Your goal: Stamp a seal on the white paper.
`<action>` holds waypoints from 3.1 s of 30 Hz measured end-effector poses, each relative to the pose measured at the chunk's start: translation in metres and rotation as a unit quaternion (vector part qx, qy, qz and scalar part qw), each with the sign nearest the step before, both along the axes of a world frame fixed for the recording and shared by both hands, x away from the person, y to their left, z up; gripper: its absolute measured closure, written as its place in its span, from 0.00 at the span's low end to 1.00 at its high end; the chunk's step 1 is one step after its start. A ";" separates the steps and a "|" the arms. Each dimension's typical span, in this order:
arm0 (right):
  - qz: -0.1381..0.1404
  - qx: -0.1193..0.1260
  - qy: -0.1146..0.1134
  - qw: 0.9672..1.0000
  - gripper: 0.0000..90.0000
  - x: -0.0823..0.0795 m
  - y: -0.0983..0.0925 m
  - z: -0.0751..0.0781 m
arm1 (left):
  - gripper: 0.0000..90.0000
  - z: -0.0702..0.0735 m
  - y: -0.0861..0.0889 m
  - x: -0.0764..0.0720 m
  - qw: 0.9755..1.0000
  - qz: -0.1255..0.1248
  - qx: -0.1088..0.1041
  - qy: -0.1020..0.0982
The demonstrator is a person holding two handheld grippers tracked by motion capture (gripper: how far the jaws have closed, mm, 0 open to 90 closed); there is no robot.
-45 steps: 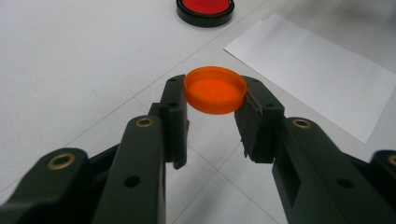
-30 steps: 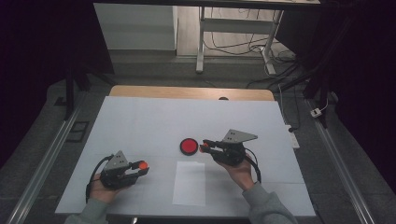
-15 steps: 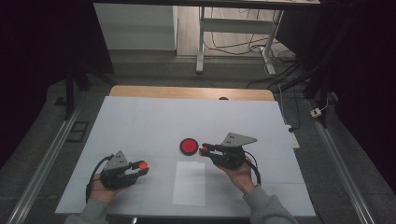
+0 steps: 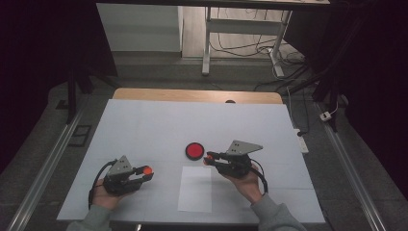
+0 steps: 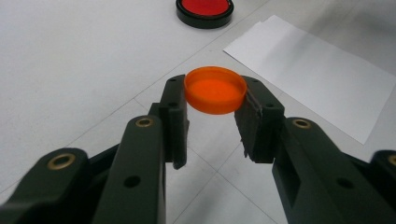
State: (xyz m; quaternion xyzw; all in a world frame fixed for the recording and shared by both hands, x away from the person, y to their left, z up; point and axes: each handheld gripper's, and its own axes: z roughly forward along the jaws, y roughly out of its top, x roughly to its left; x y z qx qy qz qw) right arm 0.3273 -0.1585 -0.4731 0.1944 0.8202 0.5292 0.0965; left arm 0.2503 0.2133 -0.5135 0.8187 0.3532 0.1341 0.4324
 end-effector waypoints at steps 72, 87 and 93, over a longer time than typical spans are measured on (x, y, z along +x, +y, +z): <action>0.061 -0.110 0.025 0.992 0.80 -0.025 0.040 -0.051 | 0.72 0.000 -0.001 0.000 1.000 -0.003 0.001 0.001; 0.063 -0.123 0.023 0.990 0.80 -0.025 0.042 -0.055 | 0.72 0.000 0.000 0.000 1.000 -0.002 -0.001 0.002; 0.059 -0.126 0.027 0.990 0.80 -0.025 0.042 -0.056 | 0.72 0.000 -0.001 0.000 1.000 -0.001 0.000 0.000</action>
